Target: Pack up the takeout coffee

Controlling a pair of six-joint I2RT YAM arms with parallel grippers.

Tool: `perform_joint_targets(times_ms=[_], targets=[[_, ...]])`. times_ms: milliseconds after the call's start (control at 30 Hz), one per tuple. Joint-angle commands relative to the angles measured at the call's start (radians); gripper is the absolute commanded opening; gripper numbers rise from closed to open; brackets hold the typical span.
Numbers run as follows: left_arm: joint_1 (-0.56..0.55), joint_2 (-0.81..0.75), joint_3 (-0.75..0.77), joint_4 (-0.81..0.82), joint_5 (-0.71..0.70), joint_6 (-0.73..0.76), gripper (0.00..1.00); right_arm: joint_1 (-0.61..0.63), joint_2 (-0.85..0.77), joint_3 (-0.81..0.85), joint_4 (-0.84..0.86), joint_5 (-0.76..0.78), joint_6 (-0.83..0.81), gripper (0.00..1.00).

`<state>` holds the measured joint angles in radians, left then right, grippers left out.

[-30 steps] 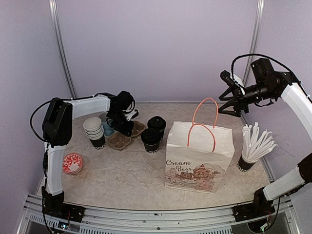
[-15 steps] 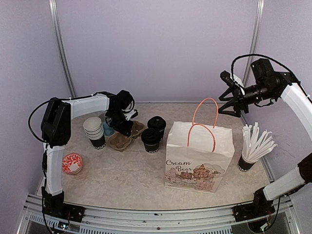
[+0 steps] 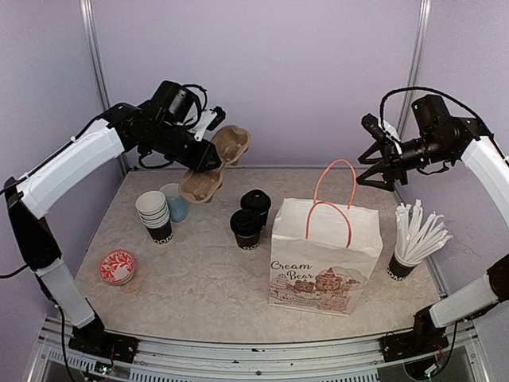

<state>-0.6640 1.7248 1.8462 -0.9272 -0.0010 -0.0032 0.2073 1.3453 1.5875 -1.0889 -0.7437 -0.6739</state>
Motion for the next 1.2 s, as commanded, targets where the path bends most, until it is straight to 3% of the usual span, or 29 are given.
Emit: perform_joint_targets(times_ms=[0, 200, 333, 567, 767, 967, 1167], targets=[[-0.137, -0.129, 0.061, 0.115, 0.027, 0.052, 0.21, -0.011, -0.027, 0.000, -0.071, -0.063, -0.017, 0.77], [-0.276, -0.290, -0.137, 0.530, 0.191, 0.121, 0.23, -0.011, -0.055, -0.041, -0.154, -0.146, -0.081, 0.78], [-0.293, -0.283, -0.200, 0.693, 0.309, 0.116, 0.22, -0.011, -0.080, -0.072, -0.136, -0.148, -0.075, 0.78], [-0.331, -0.118, -0.159, 0.830, 0.462, 0.116, 0.20, -0.008, -0.062, -0.109, -0.167, -0.142, -0.098, 0.78], [-0.357, -0.022, -0.121, 0.849, 0.534, 0.102, 0.19, -0.005, -0.064, -0.175, -0.181, -0.145, -0.117, 0.79], [-0.368, 0.011, -0.120, 0.859, 0.569, 0.086, 0.19, -0.004, -0.077, -0.163, -0.207, -0.152, -0.129, 0.79], [-0.368, -0.001, -0.131, 0.867, 0.600, 0.082, 0.19, -0.024, -0.138, -0.118, -0.231, -0.030, -0.127, 0.79]])
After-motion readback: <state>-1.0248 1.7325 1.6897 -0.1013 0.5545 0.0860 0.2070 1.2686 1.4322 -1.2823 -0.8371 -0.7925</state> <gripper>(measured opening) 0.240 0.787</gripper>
